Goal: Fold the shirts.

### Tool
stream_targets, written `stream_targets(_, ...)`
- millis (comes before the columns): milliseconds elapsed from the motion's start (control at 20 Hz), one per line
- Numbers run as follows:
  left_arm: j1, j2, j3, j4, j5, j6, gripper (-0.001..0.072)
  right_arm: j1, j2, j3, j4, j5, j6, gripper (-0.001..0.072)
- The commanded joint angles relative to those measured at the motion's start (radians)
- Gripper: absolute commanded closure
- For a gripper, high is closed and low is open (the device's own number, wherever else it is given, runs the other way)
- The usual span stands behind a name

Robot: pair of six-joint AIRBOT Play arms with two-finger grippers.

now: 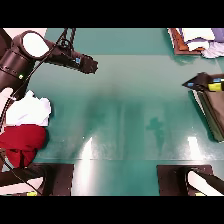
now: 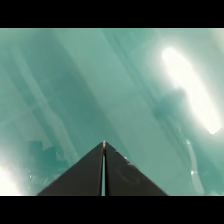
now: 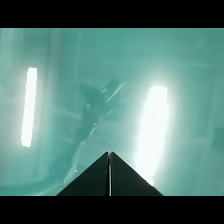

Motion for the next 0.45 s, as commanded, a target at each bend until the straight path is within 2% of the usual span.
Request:
stream_targets(0, 0.0, 0.0, 0.0, 0.0, 0.034, -0.001, 0.0679, 0.118, 0.0, 0.0, 0.003, -0.069, -0.009, 0.0696)
stream_targets(400, 0.0, 0.0, 0.0, 0.0, 0.072, -0.001, 0.0679, 0.121, 0.001, 0.0, 0.004, -0.048, -0.009, 0.0696)
